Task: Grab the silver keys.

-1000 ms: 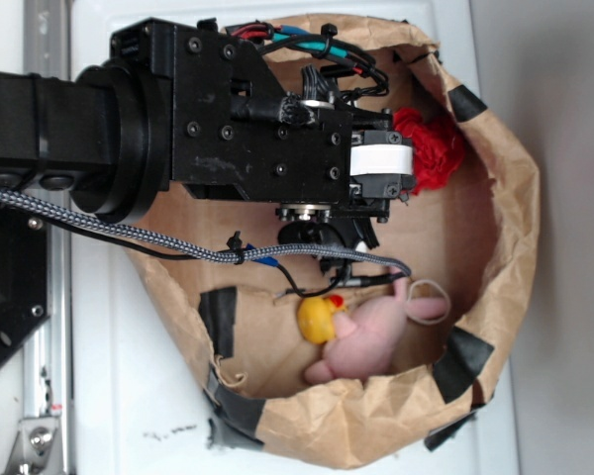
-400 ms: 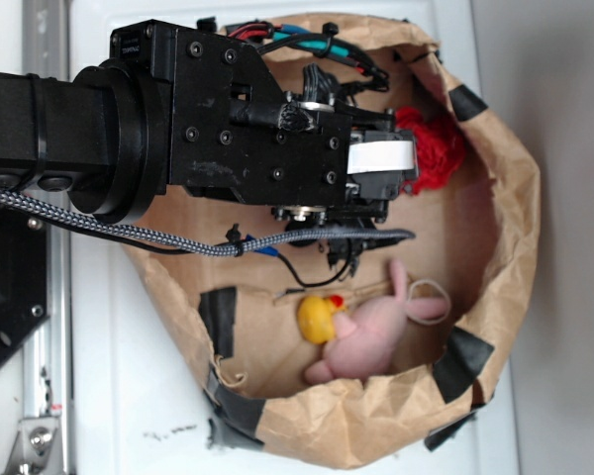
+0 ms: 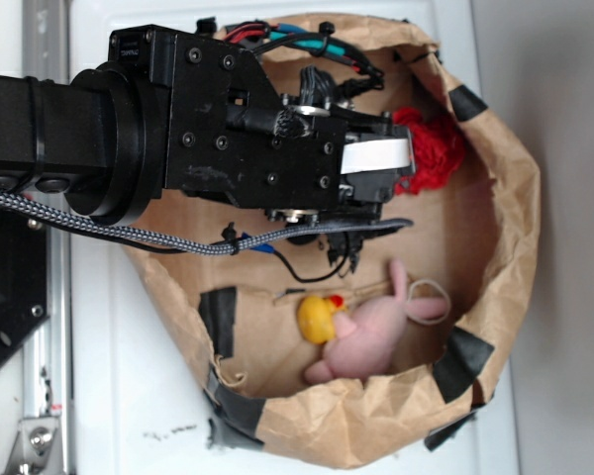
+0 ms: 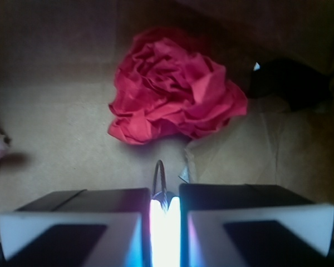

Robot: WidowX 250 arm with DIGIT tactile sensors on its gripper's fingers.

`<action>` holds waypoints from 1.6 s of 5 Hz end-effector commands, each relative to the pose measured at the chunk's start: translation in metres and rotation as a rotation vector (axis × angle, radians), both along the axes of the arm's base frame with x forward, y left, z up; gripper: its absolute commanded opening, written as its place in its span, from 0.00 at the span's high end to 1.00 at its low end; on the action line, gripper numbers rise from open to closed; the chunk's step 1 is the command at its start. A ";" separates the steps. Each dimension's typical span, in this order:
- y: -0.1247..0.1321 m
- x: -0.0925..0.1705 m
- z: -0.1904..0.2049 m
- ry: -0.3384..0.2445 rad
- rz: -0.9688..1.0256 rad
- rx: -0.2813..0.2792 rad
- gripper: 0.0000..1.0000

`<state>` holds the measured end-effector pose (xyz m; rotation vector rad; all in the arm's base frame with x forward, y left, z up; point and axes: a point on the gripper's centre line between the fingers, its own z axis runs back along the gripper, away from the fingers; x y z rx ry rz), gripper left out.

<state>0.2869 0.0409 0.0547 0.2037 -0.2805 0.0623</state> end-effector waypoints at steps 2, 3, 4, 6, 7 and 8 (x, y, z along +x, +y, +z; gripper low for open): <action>-0.007 0.008 0.028 -0.055 -0.006 0.016 1.00; -0.015 -0.013 0.079 -0.092 -0.067 -0.036 1.00; -0.020 -0.040 0.122 -0.121 -0.153 -0.104 1.00; -0.018 -0.035 0.124 -0.071 -0.144 -0.144 1.00; -0.021 -0.030 0.115 -0.063 -0.121 -0.114 1.00; -0.021 -0.030 0.111 -0.057 -0.104 -0.112 1.00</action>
